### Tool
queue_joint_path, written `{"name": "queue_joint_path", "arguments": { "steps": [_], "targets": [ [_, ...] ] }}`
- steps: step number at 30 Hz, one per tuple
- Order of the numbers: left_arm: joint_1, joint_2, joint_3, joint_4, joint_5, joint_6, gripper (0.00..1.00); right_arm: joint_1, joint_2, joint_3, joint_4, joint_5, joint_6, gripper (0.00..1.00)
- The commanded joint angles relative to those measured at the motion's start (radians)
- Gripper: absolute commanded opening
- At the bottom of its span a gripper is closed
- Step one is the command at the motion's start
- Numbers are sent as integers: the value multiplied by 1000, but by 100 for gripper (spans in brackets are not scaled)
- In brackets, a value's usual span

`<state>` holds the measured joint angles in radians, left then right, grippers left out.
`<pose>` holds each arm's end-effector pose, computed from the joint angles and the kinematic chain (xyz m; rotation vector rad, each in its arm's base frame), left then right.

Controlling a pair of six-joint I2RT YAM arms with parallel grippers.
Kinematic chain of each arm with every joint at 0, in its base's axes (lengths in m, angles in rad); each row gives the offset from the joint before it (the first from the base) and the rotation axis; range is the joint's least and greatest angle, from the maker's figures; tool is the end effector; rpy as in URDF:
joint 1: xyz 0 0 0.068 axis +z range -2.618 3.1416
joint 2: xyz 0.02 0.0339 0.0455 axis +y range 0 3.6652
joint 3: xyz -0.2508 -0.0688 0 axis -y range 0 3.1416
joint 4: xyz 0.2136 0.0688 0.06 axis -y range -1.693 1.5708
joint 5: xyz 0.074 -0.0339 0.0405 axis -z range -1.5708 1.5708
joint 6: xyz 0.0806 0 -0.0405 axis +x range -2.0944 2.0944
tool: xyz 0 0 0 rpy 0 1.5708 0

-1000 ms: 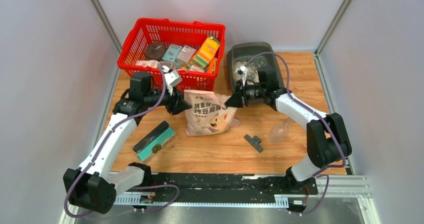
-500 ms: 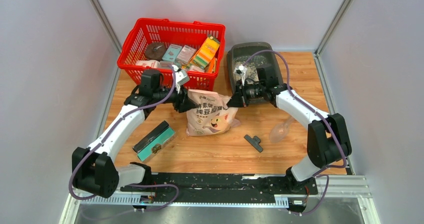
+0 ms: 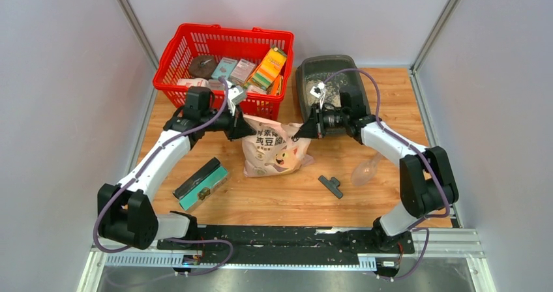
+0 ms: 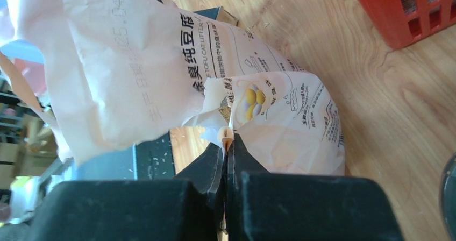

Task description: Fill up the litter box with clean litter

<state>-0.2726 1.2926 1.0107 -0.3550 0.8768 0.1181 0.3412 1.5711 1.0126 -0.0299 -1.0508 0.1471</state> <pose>0.2471 -0.1334 0.2782 0.8806 1.9332 -1.0468 0.2856 0.1756 0.2387 -0.8258 1.9653 1.4087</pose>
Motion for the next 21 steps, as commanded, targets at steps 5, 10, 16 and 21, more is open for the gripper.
{"name": "queue_joint_path", "arguments": {
  "steps": [5,10,16,21],
  "targets": [
    [101,-6,-10,40,39,-261,0,-64,-6,69,75,-192,184,0],
    [159,-19,-47,54,82,-446,0,-67,-5,95,-71,-304,189,0],
    [173,46,-81,106,185,-653,0,-68,24,139,-202,-368,178,0],
    [174,74,-115,154,290,-776,0,-76,73,156,-300,-381,239,0]
  ]
}}
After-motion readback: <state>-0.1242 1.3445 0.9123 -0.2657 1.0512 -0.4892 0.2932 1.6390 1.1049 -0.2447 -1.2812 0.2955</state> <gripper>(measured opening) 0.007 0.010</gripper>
